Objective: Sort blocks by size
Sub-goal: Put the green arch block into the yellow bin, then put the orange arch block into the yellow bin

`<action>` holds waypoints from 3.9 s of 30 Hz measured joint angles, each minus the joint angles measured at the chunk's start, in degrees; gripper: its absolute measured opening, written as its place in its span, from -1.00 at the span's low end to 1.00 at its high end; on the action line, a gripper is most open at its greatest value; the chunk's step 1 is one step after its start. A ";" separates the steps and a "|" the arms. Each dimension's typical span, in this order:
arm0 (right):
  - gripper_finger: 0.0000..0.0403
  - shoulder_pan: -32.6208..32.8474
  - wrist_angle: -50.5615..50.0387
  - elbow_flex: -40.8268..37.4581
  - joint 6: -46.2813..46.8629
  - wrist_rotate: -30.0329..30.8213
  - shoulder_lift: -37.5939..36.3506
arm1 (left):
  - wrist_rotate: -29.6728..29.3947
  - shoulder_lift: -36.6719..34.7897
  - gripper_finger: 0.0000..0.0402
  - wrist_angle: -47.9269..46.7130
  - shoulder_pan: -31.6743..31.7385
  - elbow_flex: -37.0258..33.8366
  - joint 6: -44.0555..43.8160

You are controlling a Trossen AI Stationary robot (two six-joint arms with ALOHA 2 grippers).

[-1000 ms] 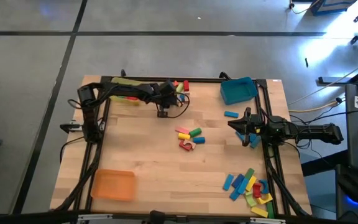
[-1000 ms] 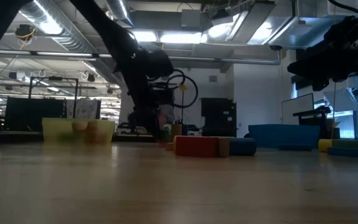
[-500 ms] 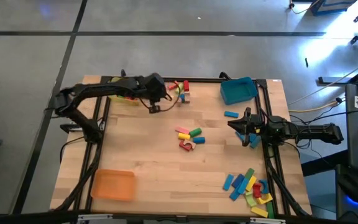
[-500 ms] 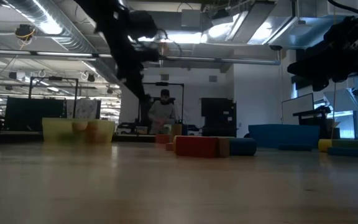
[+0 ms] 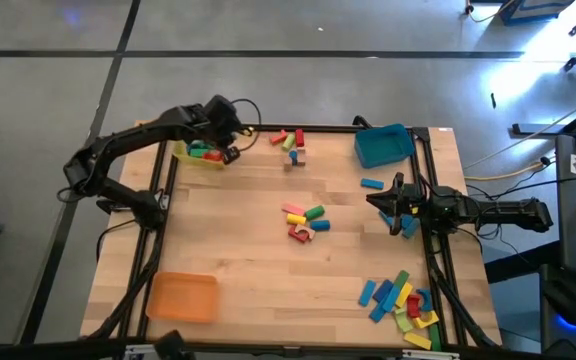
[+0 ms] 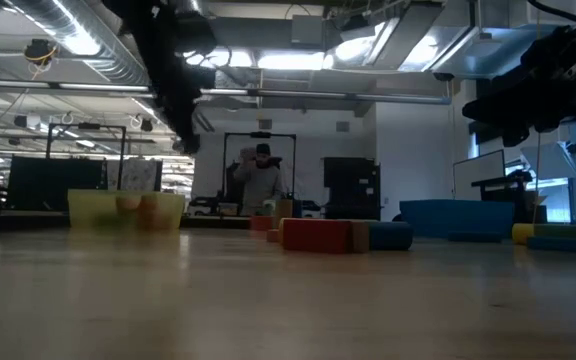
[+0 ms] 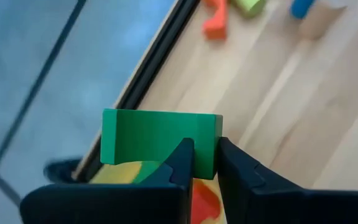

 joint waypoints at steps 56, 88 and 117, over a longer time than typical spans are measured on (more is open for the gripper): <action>-0.77 0.01 0.04 0.01 -0.07 0.34 0.00 | 4.58 7.91 -0.09 29.39 -1.48 -8.07 -5.57; -0.77 0.00 0.07 -0.01 -0.10 0.46 -0.02 | 5.81 40.21 -0.09 29.54 -0.01 15.25 8.69; -0.77 0.00 0.02 0.01 0.00 0.07 0.00 | -0.96 34.01 -0.40 17.62 -4.25 15.18 7.15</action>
